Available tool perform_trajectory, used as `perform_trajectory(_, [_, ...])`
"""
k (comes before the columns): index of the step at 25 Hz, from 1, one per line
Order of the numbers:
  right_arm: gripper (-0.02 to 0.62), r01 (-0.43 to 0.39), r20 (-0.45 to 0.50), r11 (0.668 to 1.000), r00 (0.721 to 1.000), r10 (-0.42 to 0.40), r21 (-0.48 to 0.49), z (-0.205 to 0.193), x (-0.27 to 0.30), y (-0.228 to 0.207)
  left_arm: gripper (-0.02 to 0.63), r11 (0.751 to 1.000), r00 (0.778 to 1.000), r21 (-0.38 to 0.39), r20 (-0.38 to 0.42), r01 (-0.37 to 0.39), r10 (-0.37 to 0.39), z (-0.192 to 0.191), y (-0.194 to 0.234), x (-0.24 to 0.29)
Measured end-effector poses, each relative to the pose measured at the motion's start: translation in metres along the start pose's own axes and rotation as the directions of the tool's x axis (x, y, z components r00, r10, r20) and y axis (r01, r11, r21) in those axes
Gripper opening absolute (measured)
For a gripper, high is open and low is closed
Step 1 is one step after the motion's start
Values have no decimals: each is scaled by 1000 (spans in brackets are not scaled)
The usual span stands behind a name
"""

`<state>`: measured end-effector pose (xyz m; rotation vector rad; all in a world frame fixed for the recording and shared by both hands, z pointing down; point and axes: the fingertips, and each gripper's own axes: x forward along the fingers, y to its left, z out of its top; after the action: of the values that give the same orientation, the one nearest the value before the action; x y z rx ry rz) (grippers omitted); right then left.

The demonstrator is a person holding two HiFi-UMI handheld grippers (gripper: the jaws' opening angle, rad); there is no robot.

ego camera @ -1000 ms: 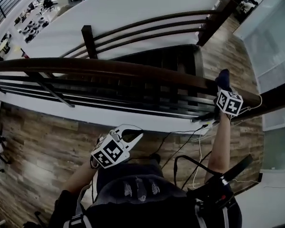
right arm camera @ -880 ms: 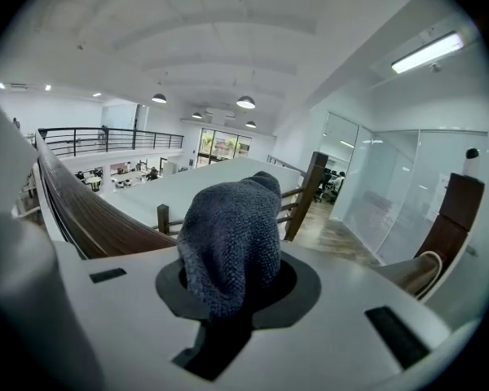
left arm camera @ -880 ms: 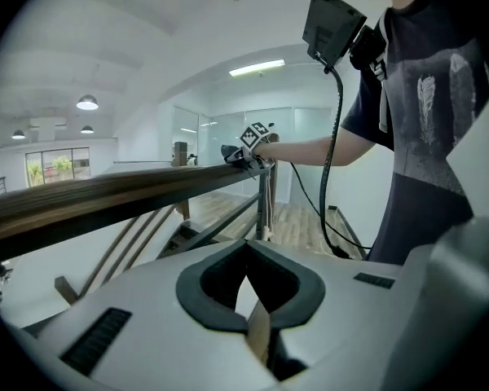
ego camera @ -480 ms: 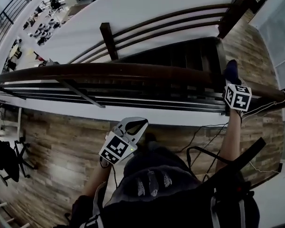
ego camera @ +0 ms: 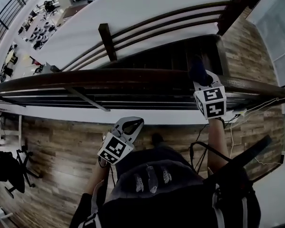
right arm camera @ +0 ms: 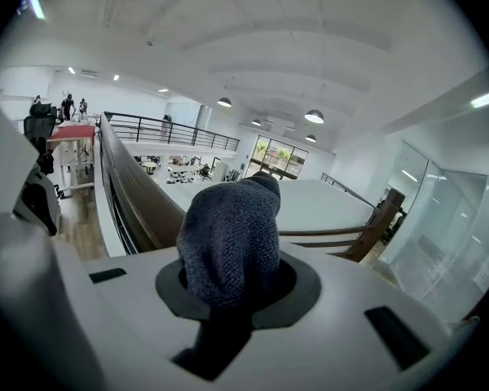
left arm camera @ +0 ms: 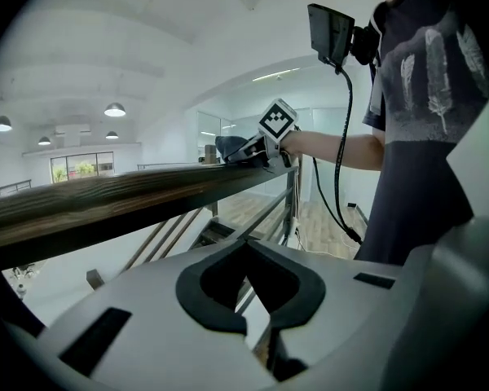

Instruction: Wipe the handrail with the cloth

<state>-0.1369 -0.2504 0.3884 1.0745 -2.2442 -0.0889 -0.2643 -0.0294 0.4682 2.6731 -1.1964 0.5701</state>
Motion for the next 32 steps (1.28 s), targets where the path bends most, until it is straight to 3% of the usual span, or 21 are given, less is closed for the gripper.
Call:
perform_trajectory(4, [66,41,-20,999,999,-41,5,30,11,44,6,999,997,-37,74,8,-6,-23,36,-62])
perform_trajectory(8, [66,31,-31,998,999,-30,55,67,27,112,6,997,997,-28,50,65,-63,-52,68,-129])
perform_trajectory(12, [66,2,-14,1000,1000,-2,24,118,57,185,6,996,996,-45,58,74,-72,-69,96,-174])
perform_trajectory(15, [66,-49,-12,999,999,48,-13,147,71,238,6,996,997,-72,65,46,-41,-81,111,-193])
perform_trajectory(19, [66,-174,-12,982,985,173,-77,184,88,308,6,990,995,-138,100,34,-20,-91,129,-208])
perform_trajectory(23, [66,-321,-4,937,946,323,-141,221,99,386,6,986,993,-164,120,25,-5,-97,138,-220])
perform_trajectory(28, [66,-415,-8,873,904,427,-255,252,109,438,6,984,993,-175,110,-12,32,-97,144,-226])
perform_trajectory(30, [67,-481,64,844,859,507,-238,266,97,448,6,982,994,-186,98,-32,51,-100,143,-227])
perform_trajectory(32, [66,-586,198,791,766,612,-178,278,57,446,6,980,995,-195,87,-36,54,-101,136,-228])
